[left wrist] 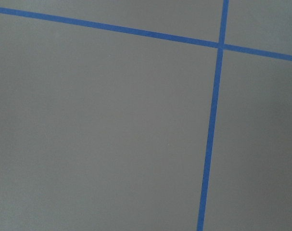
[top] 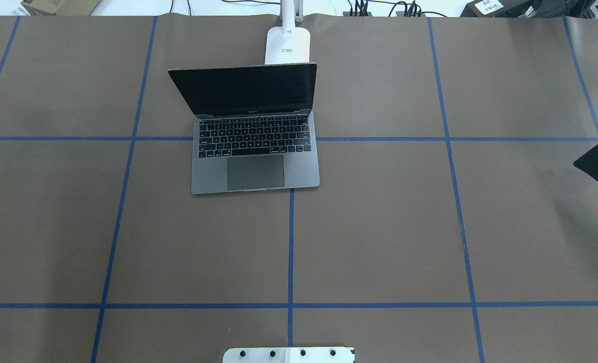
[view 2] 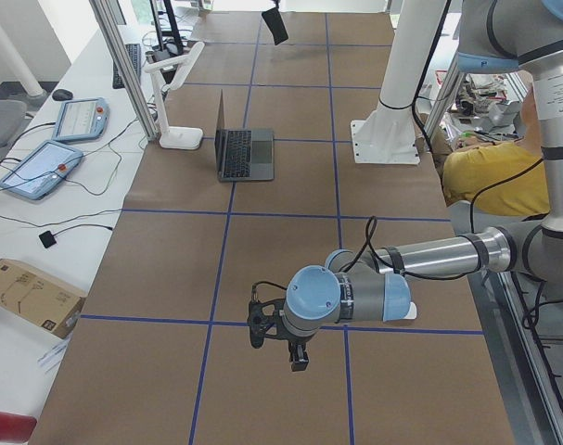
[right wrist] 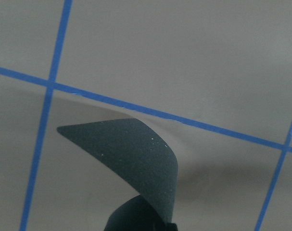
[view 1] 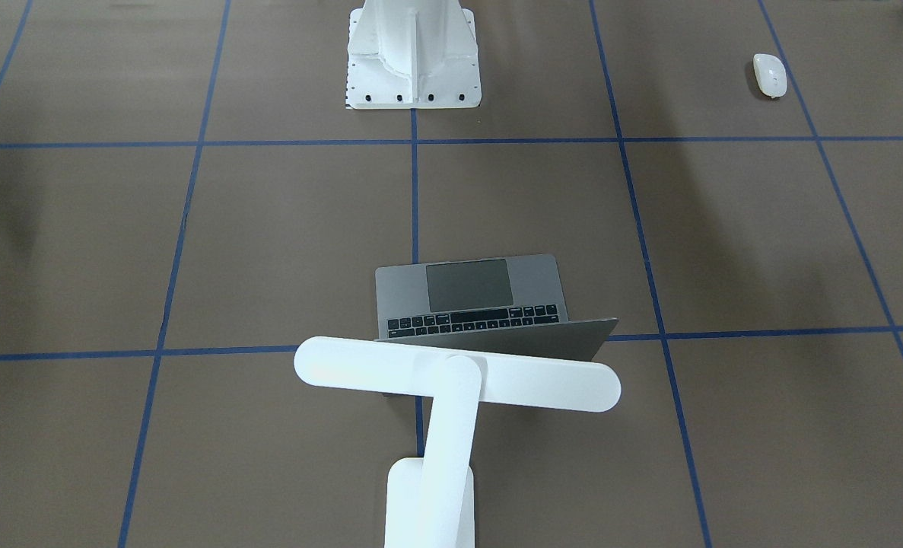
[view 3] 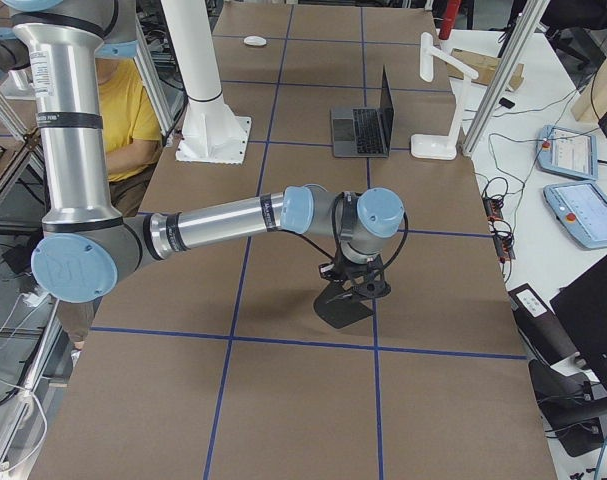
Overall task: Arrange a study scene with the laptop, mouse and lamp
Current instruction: 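Carry the black mouse pad with the right gripper toward the laptop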
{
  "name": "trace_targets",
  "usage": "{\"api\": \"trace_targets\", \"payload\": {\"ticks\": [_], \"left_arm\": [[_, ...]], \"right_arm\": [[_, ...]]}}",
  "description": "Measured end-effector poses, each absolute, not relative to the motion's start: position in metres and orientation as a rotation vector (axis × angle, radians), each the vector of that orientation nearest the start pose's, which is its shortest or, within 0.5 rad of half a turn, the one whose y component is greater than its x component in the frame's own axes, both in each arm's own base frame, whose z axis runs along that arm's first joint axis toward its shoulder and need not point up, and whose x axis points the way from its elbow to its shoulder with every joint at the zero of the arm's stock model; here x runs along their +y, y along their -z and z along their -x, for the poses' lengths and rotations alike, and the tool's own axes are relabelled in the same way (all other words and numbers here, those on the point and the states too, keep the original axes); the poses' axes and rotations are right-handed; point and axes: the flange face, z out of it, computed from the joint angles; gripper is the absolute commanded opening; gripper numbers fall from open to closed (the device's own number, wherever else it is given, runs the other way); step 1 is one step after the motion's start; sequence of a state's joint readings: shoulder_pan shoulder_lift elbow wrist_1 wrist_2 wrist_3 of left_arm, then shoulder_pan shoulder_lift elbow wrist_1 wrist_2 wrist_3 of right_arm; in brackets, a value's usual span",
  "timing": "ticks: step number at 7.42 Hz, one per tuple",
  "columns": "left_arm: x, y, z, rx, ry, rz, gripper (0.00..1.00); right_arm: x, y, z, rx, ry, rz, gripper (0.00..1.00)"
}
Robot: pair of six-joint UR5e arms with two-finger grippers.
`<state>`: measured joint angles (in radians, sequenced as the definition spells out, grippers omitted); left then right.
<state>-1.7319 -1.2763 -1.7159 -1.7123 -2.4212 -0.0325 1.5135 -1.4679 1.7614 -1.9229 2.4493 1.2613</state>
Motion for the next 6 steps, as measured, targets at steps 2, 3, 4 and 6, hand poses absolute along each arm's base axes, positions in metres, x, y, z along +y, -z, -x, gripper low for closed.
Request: {"api": "trace_targets", "payload": {"ticks": [2,3,4,6], "left_arm": [[-0.349,-0.696,0.116,0.850,0.187,-0.044,1.00],[-0.349,-0.696,0.116,0.850,0.188,-0.043,1.00],[-0.349,-0.696,0.116,0.850,0.188,-0.042,1.00],[-0.349,-0.698,0.116,0.850,0.190,-0.039,1.00]], "right_arm": [[-0.558,-0.481,0.004,-0.758,-1.073,0.538,0.00],[-0.574,-0.451,0.028,-0.772,-1.045,0.522,0.00],[-0.588,-0.419,0.055,-0.784,-1.026,0.513,0.00],[-0.601,-0.365,0.112,-0.817,-0.984,0.495,0.00]]}}
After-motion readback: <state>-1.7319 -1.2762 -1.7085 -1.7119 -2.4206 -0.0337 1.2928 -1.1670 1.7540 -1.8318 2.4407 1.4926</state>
